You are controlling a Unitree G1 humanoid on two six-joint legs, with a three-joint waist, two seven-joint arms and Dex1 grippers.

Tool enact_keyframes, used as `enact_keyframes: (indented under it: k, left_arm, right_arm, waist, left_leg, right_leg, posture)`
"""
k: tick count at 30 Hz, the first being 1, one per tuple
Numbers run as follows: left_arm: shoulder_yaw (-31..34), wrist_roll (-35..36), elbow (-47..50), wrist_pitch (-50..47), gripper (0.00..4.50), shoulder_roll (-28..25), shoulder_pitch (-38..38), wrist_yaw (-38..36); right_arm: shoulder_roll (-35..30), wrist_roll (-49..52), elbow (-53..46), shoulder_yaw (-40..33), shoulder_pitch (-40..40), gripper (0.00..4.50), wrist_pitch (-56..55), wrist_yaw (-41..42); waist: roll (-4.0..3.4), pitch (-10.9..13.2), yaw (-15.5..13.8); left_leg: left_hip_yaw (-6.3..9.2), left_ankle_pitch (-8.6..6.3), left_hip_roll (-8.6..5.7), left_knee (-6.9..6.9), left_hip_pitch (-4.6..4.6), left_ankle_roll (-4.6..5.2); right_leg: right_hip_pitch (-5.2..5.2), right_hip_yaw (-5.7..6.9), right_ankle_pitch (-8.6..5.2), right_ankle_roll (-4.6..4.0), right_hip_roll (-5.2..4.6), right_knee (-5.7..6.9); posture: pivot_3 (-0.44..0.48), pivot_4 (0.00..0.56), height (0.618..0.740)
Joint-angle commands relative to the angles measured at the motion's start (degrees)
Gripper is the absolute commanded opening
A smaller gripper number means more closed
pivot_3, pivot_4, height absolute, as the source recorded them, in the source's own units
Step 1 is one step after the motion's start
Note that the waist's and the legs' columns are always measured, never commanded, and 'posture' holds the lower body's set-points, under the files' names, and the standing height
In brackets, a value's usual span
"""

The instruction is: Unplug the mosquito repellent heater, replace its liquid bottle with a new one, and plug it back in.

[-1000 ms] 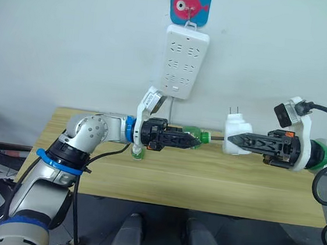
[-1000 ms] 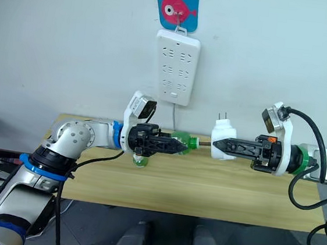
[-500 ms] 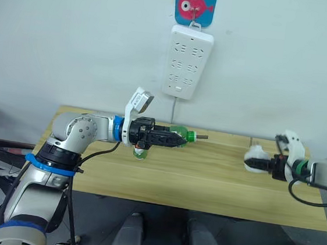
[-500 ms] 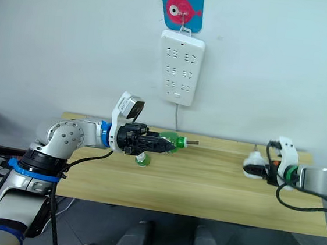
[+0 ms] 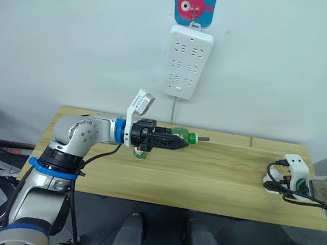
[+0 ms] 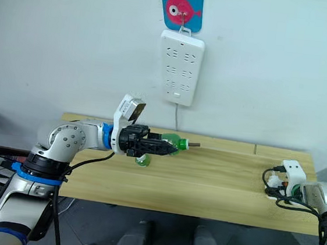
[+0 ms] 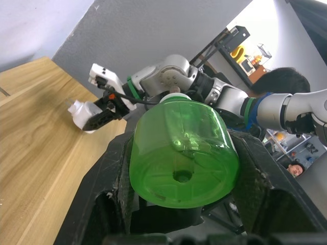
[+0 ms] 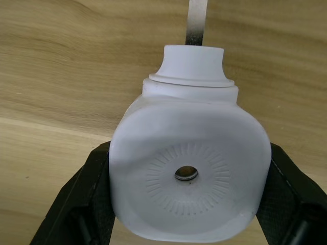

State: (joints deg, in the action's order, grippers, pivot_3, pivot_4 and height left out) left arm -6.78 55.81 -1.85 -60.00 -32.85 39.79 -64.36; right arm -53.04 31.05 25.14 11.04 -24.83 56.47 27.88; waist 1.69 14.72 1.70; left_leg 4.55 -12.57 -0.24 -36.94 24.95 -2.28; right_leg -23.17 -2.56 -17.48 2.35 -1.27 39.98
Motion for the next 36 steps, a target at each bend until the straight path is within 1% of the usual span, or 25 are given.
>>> enact_keyframes:
  k: [1, 9, 11, 12, 14, 18, 22, 24, 26, 27, 28, 31, 32, 34, 35, 36]
  left_arm:
    - [1.44, -0.42, 2.25, -0.18, 2.24, 0.02, -0.02, -0.69]
    - [1.17, -1.83, 2.07, 0.34, 2.24, 0.44, 0.14, -1.41]
    - [1.18, -2.19, 1.91, 0.42, 2.24, 0.57, 0.25, -1.66]
    - [1.07, -2.51, 1.72, 0.67, 2.24, 0.66, 0.35, -1.79]
    - [0.95, -2.99, 1.39, 1.01, 2.24, 0.90, 0.48, -1.98]
    - [1.18, -3.50, 1.33, 0.97, 2.24, 1.25, 0.40, -2.37]
    - [1.43, -3.88, 1.37, 0.94, 2.24, 1.31, 0.17, -2.90]
    - [1.68, -3.95, 1.46, 1.06, 2.24, 1.20, 0.03, -3.10]
    - [2.07, -4.66, 1.72, 2.52, 2.24, 1.34, -0.22, -2.92]
    - [1.94, -5.42, 2.03, 3.59, 2.24, 1.37, -0.50, -2.99]
    - [1.62, -7.28, 2.21, 6.49, 2.24, 2.10, -1.22, -2.32]
    - [1.79, -13.14, 2.30, 16.36, 2.24, 6.21, -3.36, 2.17]
    - [2.20, -14.30, 2.07, 18.09, 2.24, 7.54, -3.68, 3.83]
    - [1.52, -21.83, 0.67, 29.55, 2.24, 10.77, -4.76, 7.73]
    - [1.19, -25.07, -0.22, 34.61, 2.24, 12.10, -5.19, 9.25]
    - [1.04, -27.12, -0.80, 37.91, 2.24, 12.89, -5.55, 9.97]
  right_arm:
    - [0.20, -2.97, 2.05, -2.99, -1.41, 3.12, 0.20, 2.10]
    - [3.01, -6.89, 4.57, -6.30, -2.67, 3.12, 1.37, 3.88]
    - [3.26, -7.73, 4.63, -6.66, -2.75, 3.79, 1.26, 4.44]
    - [3.28, -8.23, 4.62, -6.64, -2.80, 3.88, 0.96, 4.80]
    - [3.37, -8.89, 4.56, -7.25, -2.95, 4.48, 0.94, 5.59]
    - [2.36, -9.48, 2.48, -8.76, -2.83, 4.48, 1.99, 7.09]
    - [0.01, -8.24, -4.77, -11.63, -1.15, 4.48, 7.39, 8.68]
    - [-1.79, -6.95, -11.08, -13.75, 0.07, 4.48, 11.02, 9.18]
    - [-2.40, -4.32, -19.29, -18.23, -0.79, 4.48, 16.74, 8.22]
    - [-1.54, -2.74, -21.58, -20.91, -1.46, 4.48, 19.84, 7.68]
    - [1.11, -0.51, -24.16, -25.17, -2.81, 4.48, 23.98, 6.79]
    - [11.45, 4.22, -31.15, -37.61, -5.72, 4.48, 33.02, 4.40]
    - [14.71, 5.31, -33.29, -41.19, -6.23, 4.48, 34.63, 3.57]
    - [23.34, 11.98, -37.87, -50.22, -6.89, 4.48, 35.92, -0.01]
    - [27.20, 16.55, -39.33, -53.91, -7.12, 4.48, 36.03, -3.21]
    - [29.75, 20.11, -40.37, -56.20, -7.15, 4.48, 36.03, -6.14]
  waist:
    - [-0.05, 0.08, 0.02]
    - [-0.07, 0.09, 0.05]
    - [-0.07, 0.10, 0.06]
    - [-0.08, 0.10, 0.07]
    - [-0.08, 0.10, 0.06]
    - [-0.08, 0.10, 0.06]
    - [-0.11, 0.12, 0.05]
    - [-0.13, 0.13, 0.03]
    - [-0.23, 0.19, 0.24]
    - [-0.23, 0.19, 0.32]
    - [-0.23, 0.19, 0.35]
    - [-0.23, 0.18, 0.34]
    - [-0.23, 0.19, 0.12]
    - [-0.22, 0.19, -0.20]
    - [-0.23, 0.19, -0.35]
    - [-0.23, 0.19, -0.46]
  left_leg:
    - [-0.01, 0.00, 0.00, 0.00, 0.00, 0.00]
    - [-0.01, 0.00, 0.00, 0.00, 0.00, 0.00]
    - [-0.01, 0.00, 0.00, 0.00, 0.00, 0.00]
    - [0.00, 0.00, 0.00, 0.00, 0.00, 0.00]
    - [0.00, 0.00, 0.00, 0.00, 0.00, 0.00]
    - [0.00, 0.00, 0.00, 0.00, 0.00, 0.00]
    - [0.00, 0.00, 0.00, 0.00, 0.00, 0.00]
    - [0.02, 0.00, 0.00, 0.00, 0.00, 0.00]
    - [0.03, 0.00, 0.00, 0.01, 0.00, 0.00]
    - [0.05, 0.00, 0.02, 0.00, -0.01, 0.00]
    - [0.05, 0.00, 0.02, 0.00, -0.02, 0.00]
    - [0.05, 0.00, 0.11, 0.03, -0.09, 0.00]
    - [0.08, 0.00, 0.12, 0.02, -0.09, -0.01]
    - [0.11, 0.00, 0.09, 0.01, -0.04, -0.01]
    - [0.09, 0.00, 0.06, 0.05, -0.02, -0.01]
    - [0.09, 0.00, 0.01, 0.06, -0.01, -0.01]
  right_leg:
    - [0.00, -0.01, 0.00, 0.00, 0.00, 0.00]
    - [0.01, -0.01, 0.00, 0.00, 0.00, 0.00]
    - [0.00, -0.02, 0.00, 0.00, 0.00, 0.01]
    - [0.00, -0.01, 0.00, 0.00, 0.00, 0.01]
    - [0.01, -0.01, 0.00, 0.00, 0.00, 0.01]
    - [0.01, 0.00, 0.00, 0.00, 0.00, 0.00]
    - [0.01, -0.01, 0.00, 0.00, -0.01, 0.01]
    - [0.01, 0.01, 0.00, 0.00, -0.01, 0.00]
    - [0.01, -0.01, 0.00, 0.00, -0.02, 0.00]
    - [0.01, -0.05, 0.00, 0.00, -0.01, 0.01]
    - [0.01, -0.05, 0.00, 0.00, -0.01, 0.02]
    - [0.06, -0.03, 0.01, -0.01, 0.04, 0.02]
    - [0.08, 0.00, 0.01, -0.01, 0.05, 0.03]
    - [0.08, 0.09, 0.01, -0.01, 0.04, 0.00]
    - [0.07, 0.08, 0.01, -0.01, 0.00, -0.02]
    - [0.07, 0.08, 0.01, -0.01, -0.05, -0.02]
  posture:
    - [0.062, 0.278, 0.740]
    - [0.057, 0.280, 0.740]
    - [0.054, 0.277, 0.740]
    - [0.052, 0.276, 0.740]
    - [0.049, 0.276, 0.740]
    - [0.049, 0.276, 0.740]
    - [0.042, 0.269, 0.740]
    - [0.039, 0.269, 0.740]
    - [0.035, 0.269, 0.740]
    - [0.031, 0.266, 0.740]
    - [0.025, 0.265, 0.740]
    - [0.012, 0.263, 0.740]
    - [0.011, 0.263, 0.740]
    - [0.009, 0.262, 0.740]
    - [0.009, 0.261, 0.740]
    - [0.007, 0.260, 0.740]
